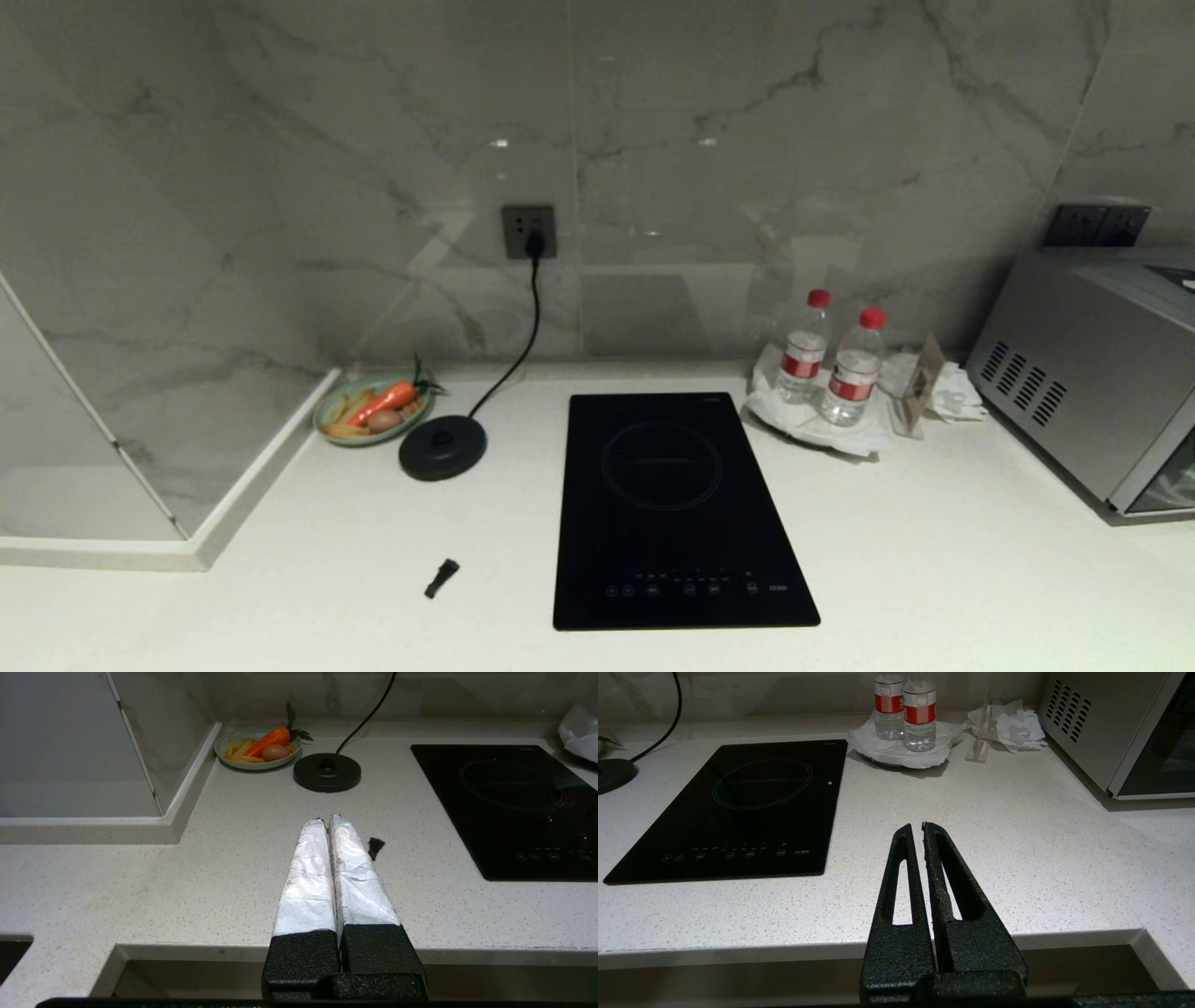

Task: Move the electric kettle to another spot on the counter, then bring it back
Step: Grab the kettle

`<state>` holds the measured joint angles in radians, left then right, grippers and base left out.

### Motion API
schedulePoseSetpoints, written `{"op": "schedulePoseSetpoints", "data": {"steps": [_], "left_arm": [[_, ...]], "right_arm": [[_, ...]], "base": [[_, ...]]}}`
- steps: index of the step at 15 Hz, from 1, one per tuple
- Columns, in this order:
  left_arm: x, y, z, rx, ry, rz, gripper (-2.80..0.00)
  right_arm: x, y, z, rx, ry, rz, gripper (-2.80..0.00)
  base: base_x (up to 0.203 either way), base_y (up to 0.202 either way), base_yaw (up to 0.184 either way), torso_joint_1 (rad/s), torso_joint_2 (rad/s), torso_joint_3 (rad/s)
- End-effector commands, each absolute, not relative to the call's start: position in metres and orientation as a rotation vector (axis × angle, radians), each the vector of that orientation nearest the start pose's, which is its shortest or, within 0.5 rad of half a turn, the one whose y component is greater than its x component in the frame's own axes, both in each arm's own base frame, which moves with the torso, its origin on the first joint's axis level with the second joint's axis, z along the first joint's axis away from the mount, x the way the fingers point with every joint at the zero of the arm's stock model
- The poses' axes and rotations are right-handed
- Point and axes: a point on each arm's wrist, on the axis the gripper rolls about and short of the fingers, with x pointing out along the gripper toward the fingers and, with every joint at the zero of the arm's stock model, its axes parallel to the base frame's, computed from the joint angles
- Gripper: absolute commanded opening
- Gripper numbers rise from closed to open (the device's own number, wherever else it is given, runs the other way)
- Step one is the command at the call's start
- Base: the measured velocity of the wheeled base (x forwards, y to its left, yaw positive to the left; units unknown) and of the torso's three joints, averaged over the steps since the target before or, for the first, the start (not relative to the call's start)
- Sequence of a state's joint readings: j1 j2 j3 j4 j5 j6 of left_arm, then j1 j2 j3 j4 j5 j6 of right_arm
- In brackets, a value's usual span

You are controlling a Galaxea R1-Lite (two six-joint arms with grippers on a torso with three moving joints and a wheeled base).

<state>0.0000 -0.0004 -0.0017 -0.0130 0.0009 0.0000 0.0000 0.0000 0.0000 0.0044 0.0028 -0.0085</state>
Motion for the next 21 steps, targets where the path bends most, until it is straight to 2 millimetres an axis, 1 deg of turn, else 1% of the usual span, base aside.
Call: {"op": "schedulePoseSetpoints", "data": {"steps": [1,21], "left_arm": [[-0.023,0.0,0.0773,0.0,-0.017,0.002,-2.8],[-0.0229,0.0,0.0773,0.0,-0.015,0.001,-2.8]], "right_arm": [[-0.0228,0.0001,0.075,-0.009,0.005,0.003,-2.8],[-0.0228,0.0001,0.075,-0.009,0.005,0.003,-2.8]], "base": [[0.0,0.0,0.0,0.0,0.0,0.0],[0.0,0.0,0.0,0.0,0.0,0.0]]}}
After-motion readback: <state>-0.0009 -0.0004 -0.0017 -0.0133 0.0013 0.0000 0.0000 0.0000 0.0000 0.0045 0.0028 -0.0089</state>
